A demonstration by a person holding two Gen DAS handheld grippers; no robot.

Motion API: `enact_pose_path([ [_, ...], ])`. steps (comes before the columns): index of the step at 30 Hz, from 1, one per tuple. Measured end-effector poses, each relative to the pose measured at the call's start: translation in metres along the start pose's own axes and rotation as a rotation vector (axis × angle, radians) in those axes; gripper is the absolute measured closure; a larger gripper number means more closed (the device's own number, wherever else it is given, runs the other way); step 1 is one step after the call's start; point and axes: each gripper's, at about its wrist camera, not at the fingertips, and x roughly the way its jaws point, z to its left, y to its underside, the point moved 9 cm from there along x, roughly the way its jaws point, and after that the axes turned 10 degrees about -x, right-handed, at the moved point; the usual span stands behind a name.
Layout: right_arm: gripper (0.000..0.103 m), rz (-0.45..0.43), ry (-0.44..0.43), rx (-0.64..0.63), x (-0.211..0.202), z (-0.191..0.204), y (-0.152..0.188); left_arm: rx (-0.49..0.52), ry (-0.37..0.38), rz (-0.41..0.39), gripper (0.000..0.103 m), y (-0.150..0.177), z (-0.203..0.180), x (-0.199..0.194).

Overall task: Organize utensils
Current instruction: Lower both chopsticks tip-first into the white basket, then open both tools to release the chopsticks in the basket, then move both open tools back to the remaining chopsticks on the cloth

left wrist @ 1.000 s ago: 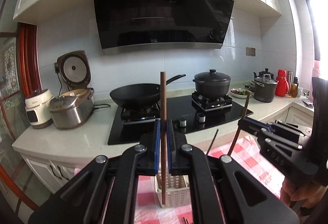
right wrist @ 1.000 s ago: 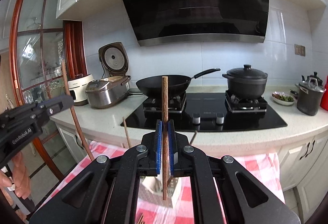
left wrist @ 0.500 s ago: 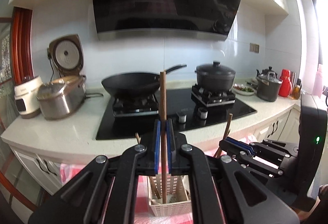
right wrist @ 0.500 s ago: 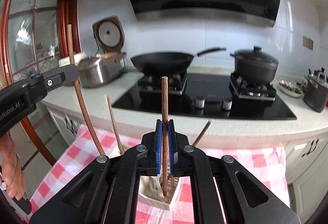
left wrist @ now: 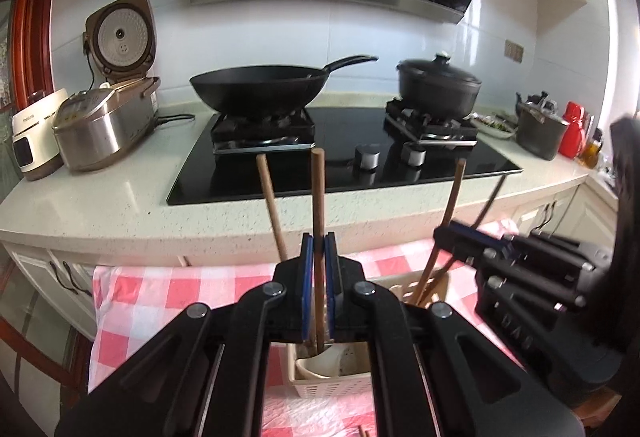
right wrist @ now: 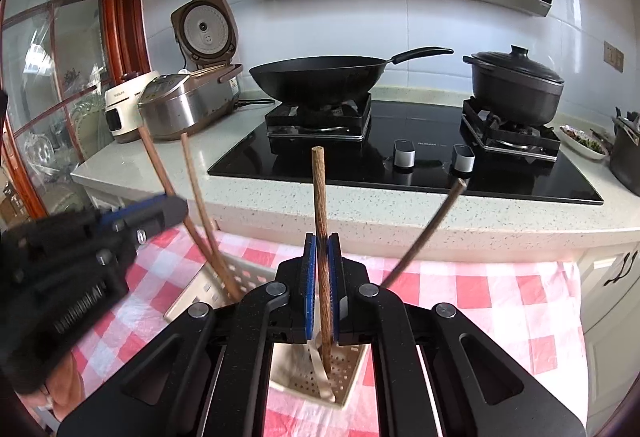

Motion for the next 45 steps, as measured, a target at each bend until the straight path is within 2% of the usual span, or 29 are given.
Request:
enact_pose_path([
  [4, 0.091, 0.017, 0.022, -0.002, 0.015, -0.003, -0.001, -0.009, -0.042, -0.02, 0.095, 0.001, 0.009, 0.005],
  [6, 0.085, 0.016, 0.046, -0.012, 0.02, -0.005, -0.001, -0.008, -0.061, -0.04, 0.088, 0.0, 0.014, 0.003],
  [8, 0.064, 0.006, 0.045, 0.001, 0.019, -0.008, 0.001, -0.013, -0.076, -0.066, 0.073, -0.002, 0.019, -0.003],
  [9, 0.062, -0.006, 0.037, 0.012, 0.017, -0.008, 0.001, -0.015, -0.08, -0.076, 0.071, -0.002, 0.021, -0.007],
  [12, 0.062, -0.023, 0.036, 0.019, 0.008, -0.01, 0.003, -0.017, -0.096, -0.099, 0.066, -0.003, 0.028, -0.017],
  [15, 0.062, -0.049, 0.021, 0.025, -0.009, -0.01, 0.003, -0.031, -0.105, -0.116, 0.055, -0.001, 0.035, -0.028],
  [18, 0.062, -0.085, 0.012, 0.016, -0.033, -0.008, 0.006, -0.036, -0.134, -0.157, 0.038, 0.005, 0.043, -0.047],
  [20, 0.062, -0.106, -0.002, 0.022, -0.052, -0.007, 0.012, -0.049, -0.156, -0.2, 0.022, 0.012, 0.051, -0.066],
  [23, 0.062, -0.125, -0.021, 0.027, -0.079, -0.002, 0.03, -0.066, -0.191, -0.242, 0.009, 0.028, 0.061, -0.091],
  [26, 0.062, -0.123, -0.033, 0.026, -0.101, 0.007, 0.056, -0.092, -0.219, -0.264, 0.005, 0.051, 0.071, -0.116],
  [31, 0.062, -0.076, -0.035, 0.03, -0.12, 0.023, 0.11, -0.107, -0.22, -0.241, 0.005, 0.098, 0.078, -0.144],
  [35, 0.062, -0.015, -0.061, 0.08, -0.123, 0.032, 0.155, -0.104, -0.224, -0.22, 0.005, 0.136, 0.078, -0.158],
  [40, 0.062, 0.065, -0.078, 0.116, -0.119, 0.044, 0.2, -0.126, -0.188, -0.149, 0.005, 0.189, 0.076, -0.164],
  [45, 0.062, 0.144, -0.095, 0.103, -0.104, 0.064, 0.231, -0.134, -0.164, -0.08, 0.005, 0.23, 0.072, -0.155],
])
